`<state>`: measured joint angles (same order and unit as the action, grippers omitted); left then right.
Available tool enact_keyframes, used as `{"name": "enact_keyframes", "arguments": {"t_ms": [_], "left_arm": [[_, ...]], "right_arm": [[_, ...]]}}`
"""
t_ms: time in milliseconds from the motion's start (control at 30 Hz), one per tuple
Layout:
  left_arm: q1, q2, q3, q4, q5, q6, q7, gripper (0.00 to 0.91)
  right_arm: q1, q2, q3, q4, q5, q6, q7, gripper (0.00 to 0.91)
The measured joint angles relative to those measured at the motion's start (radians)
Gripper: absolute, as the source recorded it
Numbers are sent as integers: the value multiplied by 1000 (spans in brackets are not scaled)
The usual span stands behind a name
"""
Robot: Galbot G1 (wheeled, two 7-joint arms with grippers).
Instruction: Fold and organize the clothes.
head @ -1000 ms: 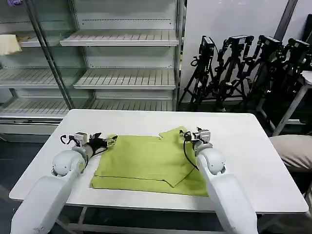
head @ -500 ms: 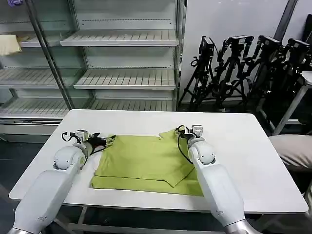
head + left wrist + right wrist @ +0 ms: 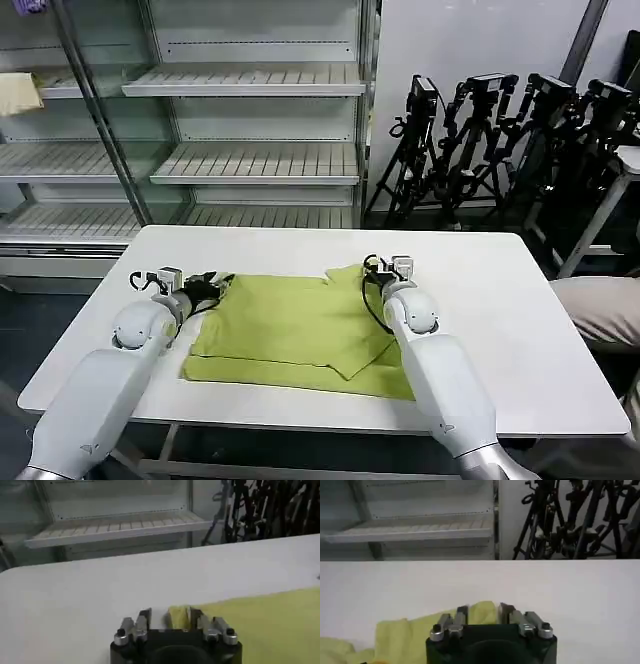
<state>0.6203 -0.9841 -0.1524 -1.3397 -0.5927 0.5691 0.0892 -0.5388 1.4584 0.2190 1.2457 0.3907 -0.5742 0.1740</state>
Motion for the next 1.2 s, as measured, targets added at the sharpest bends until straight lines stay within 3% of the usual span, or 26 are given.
{"name": "enact_keyframes", "arguments": {"t_ms": [300,600,1200], "left_arm": [[13,-4,-4,-24,-8,-12,3,10],[18,16,-12,-71,-35,-11,-10,10],[199,52,-133,-270,-68,-25,-18,10]], "right_arm": [[1,-5,-10,5,-7,29,-31,0],[-10,-37,-21,68,19,45,-29,0],[-203,-165,-16,378,106,13,-5,0]]}}
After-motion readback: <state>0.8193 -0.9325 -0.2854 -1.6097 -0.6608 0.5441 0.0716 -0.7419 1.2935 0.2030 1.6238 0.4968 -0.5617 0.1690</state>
